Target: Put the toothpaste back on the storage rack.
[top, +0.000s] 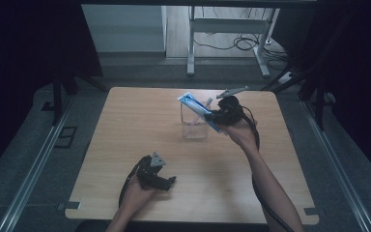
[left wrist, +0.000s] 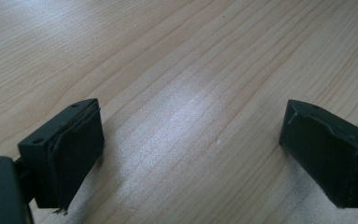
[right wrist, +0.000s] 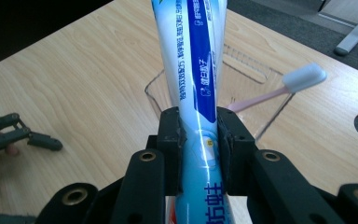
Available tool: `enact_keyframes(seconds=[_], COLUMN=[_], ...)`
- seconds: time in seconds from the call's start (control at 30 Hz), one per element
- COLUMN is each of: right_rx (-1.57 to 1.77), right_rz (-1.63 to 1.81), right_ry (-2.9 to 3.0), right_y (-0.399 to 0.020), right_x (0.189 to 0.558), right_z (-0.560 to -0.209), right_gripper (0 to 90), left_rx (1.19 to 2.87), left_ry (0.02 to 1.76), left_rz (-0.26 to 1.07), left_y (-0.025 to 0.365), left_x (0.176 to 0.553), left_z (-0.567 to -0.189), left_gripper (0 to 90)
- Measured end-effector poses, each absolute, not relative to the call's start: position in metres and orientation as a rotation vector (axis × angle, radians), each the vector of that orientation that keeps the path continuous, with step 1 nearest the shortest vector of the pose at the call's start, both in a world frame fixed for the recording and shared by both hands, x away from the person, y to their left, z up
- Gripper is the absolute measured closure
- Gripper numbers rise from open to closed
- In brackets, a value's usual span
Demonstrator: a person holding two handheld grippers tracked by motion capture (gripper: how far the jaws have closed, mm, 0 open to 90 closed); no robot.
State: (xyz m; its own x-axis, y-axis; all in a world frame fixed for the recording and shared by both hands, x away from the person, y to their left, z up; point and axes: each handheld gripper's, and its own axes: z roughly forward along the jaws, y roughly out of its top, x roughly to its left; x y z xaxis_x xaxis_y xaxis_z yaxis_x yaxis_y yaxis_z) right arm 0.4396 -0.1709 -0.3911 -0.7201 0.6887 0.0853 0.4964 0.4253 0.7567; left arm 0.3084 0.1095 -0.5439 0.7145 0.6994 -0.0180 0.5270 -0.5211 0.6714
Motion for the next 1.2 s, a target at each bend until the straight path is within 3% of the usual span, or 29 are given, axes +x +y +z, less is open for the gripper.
enact_keyframes(seconds=[1.2], right_rx=[1.056], right_rz=[1.206], right_ry=[2.405], right_y=[-0.121], right_x=[0.493], right_z=[-0.401], right_gripper=[74.1], left_rx=[2.249], left_ry=[0.926], left_rz=[0.335], left_y=[0.109], left_x=[0.308], left_z=[-0.544], left_gripper=[6.3])
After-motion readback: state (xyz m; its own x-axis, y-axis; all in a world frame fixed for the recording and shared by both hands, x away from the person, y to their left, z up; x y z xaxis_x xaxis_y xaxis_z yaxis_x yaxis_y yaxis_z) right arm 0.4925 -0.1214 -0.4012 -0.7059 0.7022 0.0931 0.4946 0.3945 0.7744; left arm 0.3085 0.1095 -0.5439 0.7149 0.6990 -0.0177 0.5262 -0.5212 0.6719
